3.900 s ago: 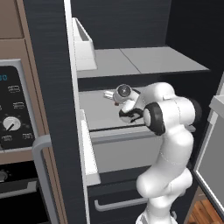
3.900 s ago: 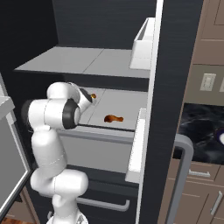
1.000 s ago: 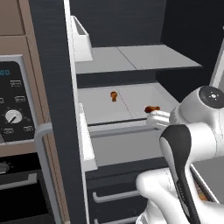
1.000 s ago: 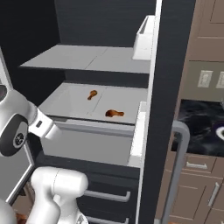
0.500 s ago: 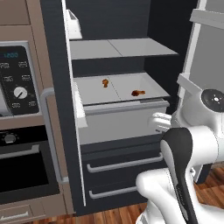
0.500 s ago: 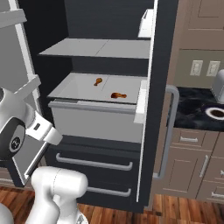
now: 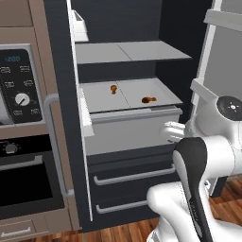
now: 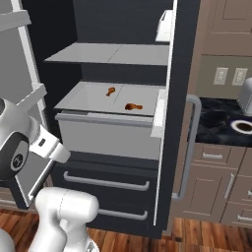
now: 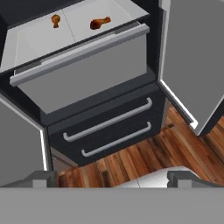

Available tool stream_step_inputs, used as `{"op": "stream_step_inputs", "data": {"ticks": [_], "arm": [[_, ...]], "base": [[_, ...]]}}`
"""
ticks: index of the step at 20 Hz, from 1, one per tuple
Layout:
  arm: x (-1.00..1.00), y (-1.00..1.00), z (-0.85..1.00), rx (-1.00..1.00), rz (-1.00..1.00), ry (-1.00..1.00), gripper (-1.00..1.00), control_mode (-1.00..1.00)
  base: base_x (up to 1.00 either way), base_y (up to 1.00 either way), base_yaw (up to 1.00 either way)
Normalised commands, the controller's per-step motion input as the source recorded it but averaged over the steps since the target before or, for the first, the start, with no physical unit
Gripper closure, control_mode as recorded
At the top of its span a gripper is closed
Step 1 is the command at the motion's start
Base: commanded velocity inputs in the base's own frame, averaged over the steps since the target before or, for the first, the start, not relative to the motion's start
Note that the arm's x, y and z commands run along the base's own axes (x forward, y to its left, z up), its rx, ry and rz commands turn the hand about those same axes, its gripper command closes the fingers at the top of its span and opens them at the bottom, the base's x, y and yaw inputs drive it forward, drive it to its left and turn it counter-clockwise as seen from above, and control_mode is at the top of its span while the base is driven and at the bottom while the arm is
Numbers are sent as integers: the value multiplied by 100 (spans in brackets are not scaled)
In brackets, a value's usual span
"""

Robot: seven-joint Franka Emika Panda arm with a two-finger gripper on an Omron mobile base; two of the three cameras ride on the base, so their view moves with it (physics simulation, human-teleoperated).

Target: Place the chicken drumstick on the counter behind the older chicken drumstick on the same shelf of the fridge to maintain FIFO order. Close the fridge door when finished.

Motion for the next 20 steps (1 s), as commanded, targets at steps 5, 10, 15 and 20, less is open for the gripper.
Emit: {"op": "stream_step_inputs", "data": {"ticks": [5, 10, 15, 20], "arm": [[0, -1, -11, 2, 1, 0, -100, -100], [0, -56, -9, 16, 0, -17, -100, -100], [0, -100, -1, 24, 0, -35, -100, -100], [-1, -100, -25, 29, 0, -29, -100, -100]], "base": [[2, 0, 0], [0, 0, 0], [0, 0, 0], [0, 0, 0]]}}
